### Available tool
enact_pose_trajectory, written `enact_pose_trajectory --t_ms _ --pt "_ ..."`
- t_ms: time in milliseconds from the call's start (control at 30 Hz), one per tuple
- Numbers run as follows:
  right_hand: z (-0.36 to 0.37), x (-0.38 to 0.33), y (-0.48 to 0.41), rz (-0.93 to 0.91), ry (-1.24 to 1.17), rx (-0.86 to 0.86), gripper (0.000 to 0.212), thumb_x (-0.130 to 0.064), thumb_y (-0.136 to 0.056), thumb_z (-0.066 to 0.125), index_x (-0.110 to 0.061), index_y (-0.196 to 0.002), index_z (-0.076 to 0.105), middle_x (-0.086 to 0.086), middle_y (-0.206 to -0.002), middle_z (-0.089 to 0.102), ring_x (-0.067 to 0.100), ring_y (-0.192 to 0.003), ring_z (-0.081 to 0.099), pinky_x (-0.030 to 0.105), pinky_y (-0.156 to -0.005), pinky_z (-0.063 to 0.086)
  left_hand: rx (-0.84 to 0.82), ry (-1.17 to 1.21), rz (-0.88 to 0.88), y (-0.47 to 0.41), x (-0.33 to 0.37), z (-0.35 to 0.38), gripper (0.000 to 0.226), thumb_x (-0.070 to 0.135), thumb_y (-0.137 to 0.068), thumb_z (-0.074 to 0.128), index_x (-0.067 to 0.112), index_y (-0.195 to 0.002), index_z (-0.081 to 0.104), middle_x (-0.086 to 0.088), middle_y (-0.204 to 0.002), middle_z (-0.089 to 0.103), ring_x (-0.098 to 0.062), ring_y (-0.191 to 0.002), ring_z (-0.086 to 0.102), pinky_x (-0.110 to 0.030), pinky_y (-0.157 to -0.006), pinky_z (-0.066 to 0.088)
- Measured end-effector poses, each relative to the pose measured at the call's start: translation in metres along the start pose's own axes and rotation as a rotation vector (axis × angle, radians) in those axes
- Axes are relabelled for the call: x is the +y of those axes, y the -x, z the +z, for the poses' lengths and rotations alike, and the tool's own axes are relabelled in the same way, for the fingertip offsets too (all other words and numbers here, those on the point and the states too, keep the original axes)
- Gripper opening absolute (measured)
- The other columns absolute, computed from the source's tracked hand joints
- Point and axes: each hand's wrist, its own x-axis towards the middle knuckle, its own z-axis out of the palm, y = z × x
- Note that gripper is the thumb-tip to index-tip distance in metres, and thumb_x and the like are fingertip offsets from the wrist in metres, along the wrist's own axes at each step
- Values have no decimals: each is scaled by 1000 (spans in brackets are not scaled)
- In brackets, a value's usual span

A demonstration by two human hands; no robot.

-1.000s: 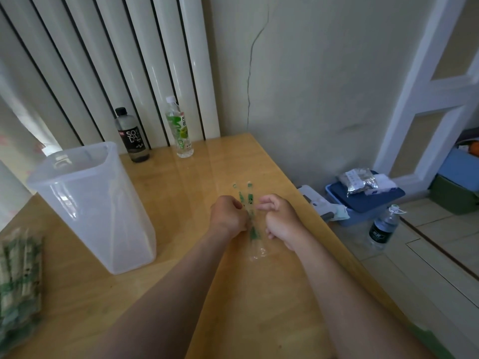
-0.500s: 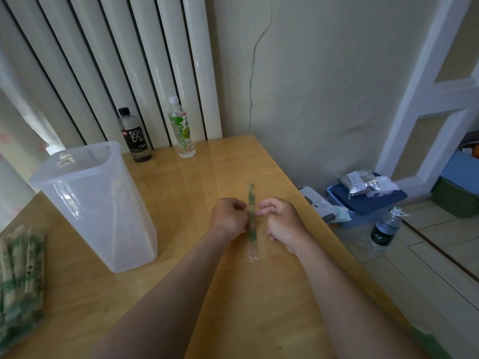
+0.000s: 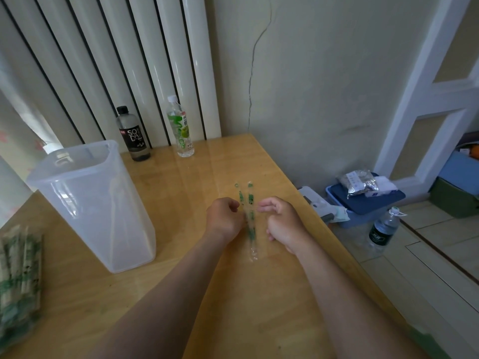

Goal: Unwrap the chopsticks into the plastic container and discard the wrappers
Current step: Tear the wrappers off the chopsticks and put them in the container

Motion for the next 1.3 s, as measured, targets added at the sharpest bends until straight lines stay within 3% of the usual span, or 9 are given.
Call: enact_pose_trajectory --t_ms 200,367,500,633,800,933,1100,1300 --pt "2 0 -5 20 20 2 63 10 -85 36 -19 -138 54 -6 -135 62 19 -79 60 30 -52 49 -54 47 -1 0 0 1 20 20 -86 74 13 -104 72 -5 -99 72 -29 -93 70 -41 -88 58" --pt "3 -4 -8 42 54 -67 68 9 -88 35 -21 -147 48 -10 -146 56 11 -74 53 28 -49 46 -114 -84 60 0 -1 7 47 30 -89 75 10 -130 63 -1 -112 65 -18 -104 60 -23 -87 45" --pt "1 -5 -11 51 90 -111 71 9 -89 32 -25 -150 46 -12 -151 51 11 -74 50 28 -49 45 -121 -174 76 1 3 8 50 16 -90 68 10 -138 58 -7 -133 62 -23 -122 57 -24 -94 44" --pt "1 -5 -13 51 113 -134 73 9 -89 32 -27 -152 43 -12 -154 47 9 -75 47 25 -47 45 -89 -185 47 0 2 6 49 11 -90 62 8 -138 59 -8 -138 60 -23 -129 54 -25 -99 43" --pt "2 -4 -15 48 134 -136 72 6 -89 33 -27 -152 43 -13 -154 48 16 -78 56 28 -51 47 -67 -209 34 2 3 7 29 17 -92 62 3 -116 72 -6 -104 67 -19 -100 60 -25 -83 46" --pt "1 -3 -16 44 143 -152 72 6 -88 34 -27 -151 43 -14 -152 49 16 -78 56 29 -51 48 -84 -236 57 5 6 7 28 18 -90 63 6 -113 74 -8 -112 72 -24 -110 63 -25 -82 47" --pt "0 -4 -17 41 155 -163 72 7 -87 34 -28 -150 45 -16 -151 50 19 -70 58 30 -54 48 -99 -228 58 7 8 7 16 14 -86 60 8 -87 75 -10 -85 72 -26 -87 65 -31 -71 53" --pt "-1 -5 -16 44 157 -150 74 10 -88 32 -27 -151 44 -16 -151 50 22 -65 56 29 -51 47 -72 -189 42 5 5 4 15 20 -90 66 12 -98 74 -2 -94 69 -21 -92 61 -24 -74 45"
